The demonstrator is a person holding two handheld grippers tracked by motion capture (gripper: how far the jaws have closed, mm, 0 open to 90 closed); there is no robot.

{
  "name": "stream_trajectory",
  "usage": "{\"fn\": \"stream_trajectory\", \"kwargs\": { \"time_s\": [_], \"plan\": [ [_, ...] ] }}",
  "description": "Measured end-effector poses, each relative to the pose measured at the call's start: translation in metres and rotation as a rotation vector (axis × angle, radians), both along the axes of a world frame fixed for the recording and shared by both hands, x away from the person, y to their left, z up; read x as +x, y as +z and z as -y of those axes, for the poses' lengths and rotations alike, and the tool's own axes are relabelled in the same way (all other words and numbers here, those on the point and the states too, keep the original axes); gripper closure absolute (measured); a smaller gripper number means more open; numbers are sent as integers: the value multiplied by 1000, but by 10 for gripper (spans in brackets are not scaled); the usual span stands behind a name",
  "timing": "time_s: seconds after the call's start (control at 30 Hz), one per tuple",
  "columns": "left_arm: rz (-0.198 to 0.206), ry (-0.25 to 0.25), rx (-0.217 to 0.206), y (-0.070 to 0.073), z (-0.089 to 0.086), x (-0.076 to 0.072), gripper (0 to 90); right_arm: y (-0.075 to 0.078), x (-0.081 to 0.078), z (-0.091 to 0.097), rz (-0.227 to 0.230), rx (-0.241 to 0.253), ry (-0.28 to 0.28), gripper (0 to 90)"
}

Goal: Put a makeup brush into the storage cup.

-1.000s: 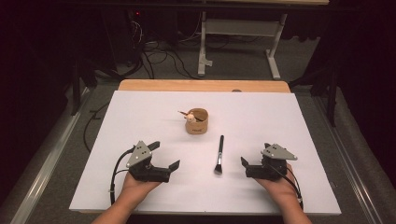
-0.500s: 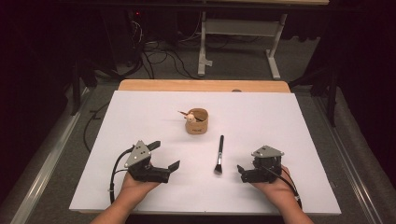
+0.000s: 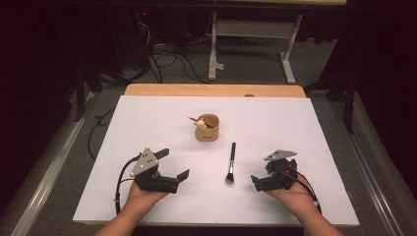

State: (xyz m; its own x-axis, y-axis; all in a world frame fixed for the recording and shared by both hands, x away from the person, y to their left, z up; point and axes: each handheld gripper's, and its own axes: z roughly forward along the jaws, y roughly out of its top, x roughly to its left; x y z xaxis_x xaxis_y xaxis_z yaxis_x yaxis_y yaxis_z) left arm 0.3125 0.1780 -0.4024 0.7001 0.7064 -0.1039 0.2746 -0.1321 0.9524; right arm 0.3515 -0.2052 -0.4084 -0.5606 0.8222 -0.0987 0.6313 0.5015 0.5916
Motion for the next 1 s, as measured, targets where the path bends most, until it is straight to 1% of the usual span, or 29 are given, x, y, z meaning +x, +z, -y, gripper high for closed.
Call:
{"fn": "stream_trajectory", "kwargs": {
  "time_s": [0.2,0.27,0.3,0.33,0.37,0.43,0.47,0.53,0.57,0.7,0.73,0.83,0.87,0.9,0.93,1.0],
  "plan": [
    [3,3,-2,1,-1,-1,5,7,2,-1,-38,-39,9,34],
    [5,5,-6,1,-1,-1,5,9,4,0,-57,-55,20,38],
    [7,6,-7,2,-1,-1,4,11,5,0,-70,-61,12,40],
    [8,6,-6,2,-1,-1,4,11,6,0,-80,-66,16,41],
    [9,7,-6,2,-1,-2,4,12,7,1,-84,-82,22,42],
    [11,6,-4,2,-1,-2,5,14,8,0,-97,-97,25,46],
    [12,6,-4,2,-1,-2,5,15,9,0,-100,-114,24,48],
    [12,6,-4,2,-1,-2,5,17,10,-1,-115,-119,29,56],
    [12,5,-4,2,-1,-2,5,18,11,-1,-115,-135,37,60],
    [13,4,-6,2,-1,-2,4,18,13,-5,-145,-146,43,75],
    [13,3,-4,2,-1,-2,4,18,13,-7,-155,-163,50,76],
    [12,1,-3,2,-1,-2,5,17,14,-11,-175,-178,70,84],
    [12,0,-3,1,0,-2,4,18,14,-13,-188,-188,68,85],
    [12,-2,-2,1,0,-2,5,17,14,-14,-191,-193,72,87],
    [13,-4,0,1,1,-2,4,17,15,-15,-205,-201,82,87],
    [15,-6,2,1,1,-2,4,18,16,-18,-222,-200,88,93]
  ]
}}
